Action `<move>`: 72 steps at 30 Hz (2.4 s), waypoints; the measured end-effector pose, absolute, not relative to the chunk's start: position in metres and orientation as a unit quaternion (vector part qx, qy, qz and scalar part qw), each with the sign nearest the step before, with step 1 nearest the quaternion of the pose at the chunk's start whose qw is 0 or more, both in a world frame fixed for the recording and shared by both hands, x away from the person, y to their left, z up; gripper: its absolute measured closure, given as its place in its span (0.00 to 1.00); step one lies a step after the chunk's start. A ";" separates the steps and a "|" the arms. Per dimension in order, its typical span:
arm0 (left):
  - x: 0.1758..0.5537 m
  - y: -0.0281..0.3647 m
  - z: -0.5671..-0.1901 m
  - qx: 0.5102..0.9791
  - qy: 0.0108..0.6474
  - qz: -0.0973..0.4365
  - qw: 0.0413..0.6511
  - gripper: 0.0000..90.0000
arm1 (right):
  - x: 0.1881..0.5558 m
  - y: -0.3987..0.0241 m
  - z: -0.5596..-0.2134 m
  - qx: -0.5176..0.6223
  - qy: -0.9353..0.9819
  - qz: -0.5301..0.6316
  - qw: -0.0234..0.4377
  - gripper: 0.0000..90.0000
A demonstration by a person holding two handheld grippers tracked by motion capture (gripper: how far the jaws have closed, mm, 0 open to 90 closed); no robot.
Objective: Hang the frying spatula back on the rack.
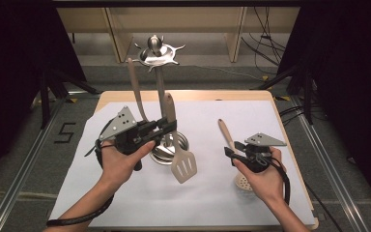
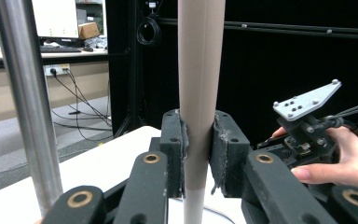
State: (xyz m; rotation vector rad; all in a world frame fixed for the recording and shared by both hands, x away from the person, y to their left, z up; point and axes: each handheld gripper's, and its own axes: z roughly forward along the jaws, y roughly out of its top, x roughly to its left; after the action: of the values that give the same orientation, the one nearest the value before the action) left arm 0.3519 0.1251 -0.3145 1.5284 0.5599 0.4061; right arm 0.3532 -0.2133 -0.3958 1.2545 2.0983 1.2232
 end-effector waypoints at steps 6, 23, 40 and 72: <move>0.351 0.130 -0.307 0.676 0.244 0.180 0.672 0.84 | 0.353 -0.216 -0.397 0.454 0.752 0.432 0.205 0.62; 0.356 0.139 -0.294 0.682 0.237 0.183 0.667 0.84 | 0.351 -0.214 -0.395 0.457 0.749 0.430 0.212 0.62; 0.359 0.141 -0.288 0.687 0.240 0.186 0.660 0.84 | 0.349 -0.212 -0.394 0.470 0.744 0.431 0.198 0.61; 0.374 0.160 -0.277 0.693 0.240 0.162 0.661 0.84 | 0.351 -0.214 -0.393 0.447 0.746 0.440 0.224 0.61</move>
State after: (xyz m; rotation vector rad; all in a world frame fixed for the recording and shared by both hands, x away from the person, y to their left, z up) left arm 0.3744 0.1603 -0.2769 1.5667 0.5432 0.3671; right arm 0.3506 -0.2141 -0.3927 1.2345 2.0587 1.2149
